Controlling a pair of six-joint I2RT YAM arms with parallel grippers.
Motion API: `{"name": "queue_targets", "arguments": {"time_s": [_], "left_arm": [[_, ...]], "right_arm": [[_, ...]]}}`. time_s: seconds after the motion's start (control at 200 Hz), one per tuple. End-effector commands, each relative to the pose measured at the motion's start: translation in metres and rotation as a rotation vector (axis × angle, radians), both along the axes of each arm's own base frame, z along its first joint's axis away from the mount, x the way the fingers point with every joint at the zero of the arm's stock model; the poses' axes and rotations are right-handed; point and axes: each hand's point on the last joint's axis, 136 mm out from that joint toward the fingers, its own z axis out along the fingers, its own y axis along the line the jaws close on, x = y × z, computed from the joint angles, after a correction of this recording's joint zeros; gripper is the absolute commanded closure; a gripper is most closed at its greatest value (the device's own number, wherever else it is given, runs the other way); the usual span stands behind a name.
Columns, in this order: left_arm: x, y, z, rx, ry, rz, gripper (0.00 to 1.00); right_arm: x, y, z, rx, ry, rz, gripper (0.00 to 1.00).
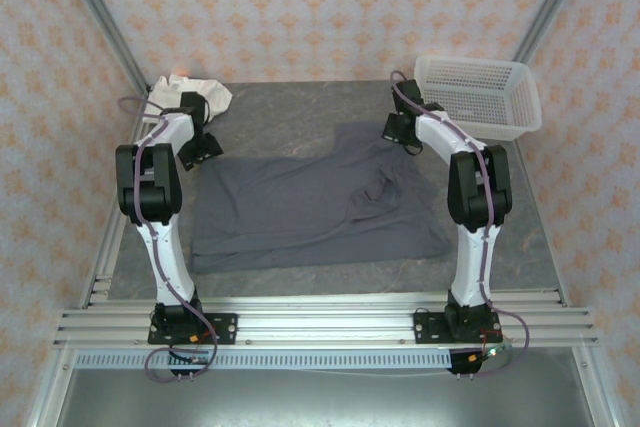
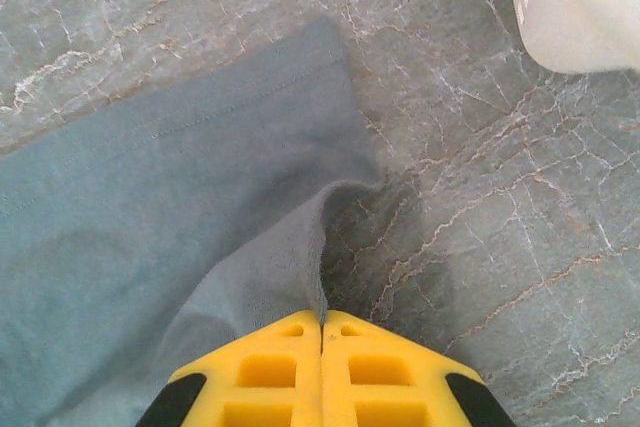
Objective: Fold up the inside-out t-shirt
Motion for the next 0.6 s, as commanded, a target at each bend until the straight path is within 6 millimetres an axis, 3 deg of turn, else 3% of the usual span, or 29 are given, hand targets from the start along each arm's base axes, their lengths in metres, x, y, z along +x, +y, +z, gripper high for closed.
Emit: {"name": "queue_targets", "arguments": {"time_s": [0.0,0.215,0.315,0.38,0.475,0.535,0.595], "left_arm": [[0.008,0.002,0.001,-0.008,-0.008,-0.021,0.44],[0.004,0.000,-0.019,-0.027,0.027,-0.019,0.77],[0.002,0.009,-0.015,0.009,0.041,-0.002,1.00],[0.001,0.016,-0.009,0.034,0.047,0.011,1.00],[-0.005,0.027,0.004,0.076,0.049,0.030,1.00],[-0.008,0.026,0.007,0.075,0.042,0.037,1.00],[-0.010,0.023,0.007,0.057,0.038,0.038,1.00]], "right_arm": [[0.000,-0.001,-0.005,-0.016,0.027,0.010,1.00],[-0.002,-0.002,-0.007,-0.012,0.030,0.000,1.00],[-0.004,-0.006,-0.006,-0.021,0.034,-0.004,1.00],[-0.006,-0.016,-0.003,-0.041,0.030,-0.039,1.00],[-0.013,-0.050,0.005,-0.129,0.000,-0.147,1.00],[-0.017,-0.067,0.008,-0.145,-0.025,-0.194,1.00],[-0.018,-0.071,0.006,-0.128,-0.025,-0.193,1.00]]}}
